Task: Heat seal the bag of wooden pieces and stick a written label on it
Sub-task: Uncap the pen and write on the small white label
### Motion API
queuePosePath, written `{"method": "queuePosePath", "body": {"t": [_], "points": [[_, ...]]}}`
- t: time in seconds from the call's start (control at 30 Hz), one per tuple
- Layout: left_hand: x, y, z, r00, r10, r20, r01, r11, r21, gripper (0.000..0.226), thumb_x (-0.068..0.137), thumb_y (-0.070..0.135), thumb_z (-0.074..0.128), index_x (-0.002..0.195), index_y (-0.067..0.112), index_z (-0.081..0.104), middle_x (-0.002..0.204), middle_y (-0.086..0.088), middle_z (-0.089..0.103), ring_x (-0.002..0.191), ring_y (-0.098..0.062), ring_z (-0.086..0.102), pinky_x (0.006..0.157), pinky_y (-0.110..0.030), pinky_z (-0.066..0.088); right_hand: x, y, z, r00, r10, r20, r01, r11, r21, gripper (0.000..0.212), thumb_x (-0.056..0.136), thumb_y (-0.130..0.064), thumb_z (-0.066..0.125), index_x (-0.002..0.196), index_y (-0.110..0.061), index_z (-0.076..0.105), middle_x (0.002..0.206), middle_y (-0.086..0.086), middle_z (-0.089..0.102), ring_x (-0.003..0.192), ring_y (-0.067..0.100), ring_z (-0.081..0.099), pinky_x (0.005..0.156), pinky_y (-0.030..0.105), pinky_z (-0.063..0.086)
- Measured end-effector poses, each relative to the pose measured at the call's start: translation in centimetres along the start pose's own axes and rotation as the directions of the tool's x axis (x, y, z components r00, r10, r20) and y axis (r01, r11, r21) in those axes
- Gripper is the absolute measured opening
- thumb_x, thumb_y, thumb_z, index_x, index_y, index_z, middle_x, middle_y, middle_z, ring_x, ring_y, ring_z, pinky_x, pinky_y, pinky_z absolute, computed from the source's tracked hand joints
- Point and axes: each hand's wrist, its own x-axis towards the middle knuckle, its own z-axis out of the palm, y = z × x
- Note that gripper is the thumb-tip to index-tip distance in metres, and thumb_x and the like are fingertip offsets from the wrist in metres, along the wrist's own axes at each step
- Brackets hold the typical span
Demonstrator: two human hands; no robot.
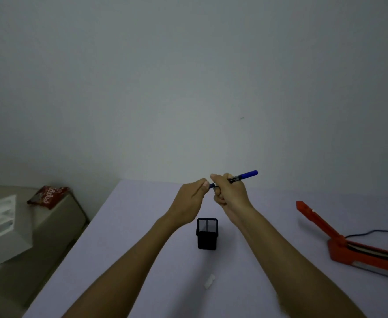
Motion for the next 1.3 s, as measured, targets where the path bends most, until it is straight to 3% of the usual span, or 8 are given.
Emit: {"method": "queuePosePath", "body": {"t": [0.2, 0.33, 0.47, 0.67, 1.0, 1.07, 1.17, 1.3], "points": [[0.4, -1.0, -1.6, 0.983, -0.149, 0.111, 0.173, 0.950, -0.258, 0.051, 0.102, 0.020, 0.028, 0.052, 0.020, 0.042, 0.043, 0.007, 0.037, 0.040, -0.009, 0.029, 0.042, -0.020, 0.034, 0.7, 0.5, 0.8, 0.995, -0.072, -0.071, 0.072, 0.997, -0.006, 0.037, 0.088, -0.003, 0.057, 0.059, -0.017, 0.038, 0.050, 0.001, 0.034, 0.033, 0.006, 0.027, 0.033, 0.017, 0.023], [-1.0, -5.7, -8.5, 0.922, -0.378, -0.080, 0.297, 0.827, -0.478, 0.048, 0.101, 0.019, 0.026, 0.055, 0.018, 0.039, 0.038, 0.013, 0.028, 0.038, -0.007, 0.016, 0.042, -0.021, 0.020, 2.5, -2.1, -4.2, 0.963, -0.135, -0.233, 0.161, 0.982, 0.096, 0.036, 0.088, -0.001, 0.057, 0.061, -0.016, 0.039, 0.055, 0.001, 0.032, 0.034, 0.004, 0.024, 0.033, 0.015, 0.018], [-3.3, -9.0, -10.3, 0.935, -0.340, -0.102, 0.311, 0.924, -0.223, 0.037, 0.103, 0.023, 0.034, 0.072, 0.011, 0.053, 0.060, 0.003, 0.043, 0.057, -0.013, 0.039, 0.062, -0.029, 0.038, 2.3, -1.0, -5.2, 0.980, -0.113, -0.161, 0.112, 0.994, -0.016, 0.038, 0.087, -0.006, 0.062, 0.058, -0.016, 0.040, 0.048, -0.001, 0.039, 0.036, 0.008, 0.024, 0.035, 0.019, 0.017], [-4.8, -13.1, -4.6, 0.916, -0.399, -0.047, 0.390, 0.912, -0.129, 0.011, 0.088, 0.030, 0.064, 0.090, 0.021, 0.070, 0.078, 0.002, 0.067, 0.073, -0.016, 0.065, 0.074, -0.030, 0.051, 2.1, 4.8, -5.5, 0.975, 0.023, -0.222, -0.018, 1.000, 0.026, 0.035, 0.087, -0.017, 0.067, 0.062, -0.017, 0.043, 0.049, -0.001, 0.040, 0.037, 0.007, 0.025, 0.033, 0.019, 0.020], [-11.2, -24.1, 6.8, 0.764, -0.638, -0.093, 0.643, 0.765, 0.041, 0.019, 0.092, 0.017, 0.059, 0.106, 0.008, 0.069, 0.101, -0.008, 0.066, 0.085, -0.019, 0.061, 0.077, -0.025, 0.043, 2.3, 15.5, -12.9, 0.965, -0.027, -0.262, -0.057, 0.949, -0.310, 0.011, 0.095, -0.022, 0.056, 0.100, -0.013, 0.061, 0.088, 0.007, 0.068, 0.065, 0.018, 0.064, 0.056, 0.027, 0.056], [-11.8, -25.2, 8.2, 0.796, -0.593, -0.122, 0.606, 0.783, 0.144, 0.023, 0.093, 0.015, 0.056, 0.112, 0.008, 0.067, 0.107, -0.011, 0.063, 0.088, -0.018, 0.059, 0.079, -0.023, 0.042, 2.2, 17.6, -14.7, 0.975, -0.153, -0.160, 0.043, 0.840, -0.541, 0.021, 0.100, -0.025, 0.046, 0.113, -0.013, 0.058, 0.101, 0.008, 0.068, 0.076, 0.019, 0.067, 0.065, 0.030, 0.059], [-12.0, -26.6, 9.5, 0.832, -0.541, -0.121, 0.553, 0.796, 0.246, 0.023, 0.095, 0.020, 0.054, 0.113, 0.011, 0.064, 0.105, -0.010, 0.060, 0.083, -0.013, 0.054, 0.076, -0.022, 0.040, 1.5, 21.0, -16.4, 0.949, -0.274, 0.157, 0.276, 0.478, -0.834, 0.032, 0.100, -0.026, 0.043, 0.114, -0.003, 0.059, 0.104, 0.016, 0.068, 0.086, 0.025, 0.066, 0.084, 0.041, 0.056], [-12.0, -27.4, 10.4, 0.850, -0.510, -0.131, 0.526, 0.808, 0.266, 0.021, 0.096, 0.020, 0.053, 0.113, 0.011, 0.060, 0.107, -0.009, 0.054, 0.080, -0.013, 0.052, 0.075, -0.020, 0.039, 0.6, 25.1, -17.5, 0.860, -0.210, 0.465, 0.492, 0.104, -0.864, 0.036, 0.098, -0.033, 0.045, 0.103, 0.000, 0.059, 0.105, 0.020, 0.067, 0.085, 0.031, 0.067, 0.080, 0.044, 0.057]]}}
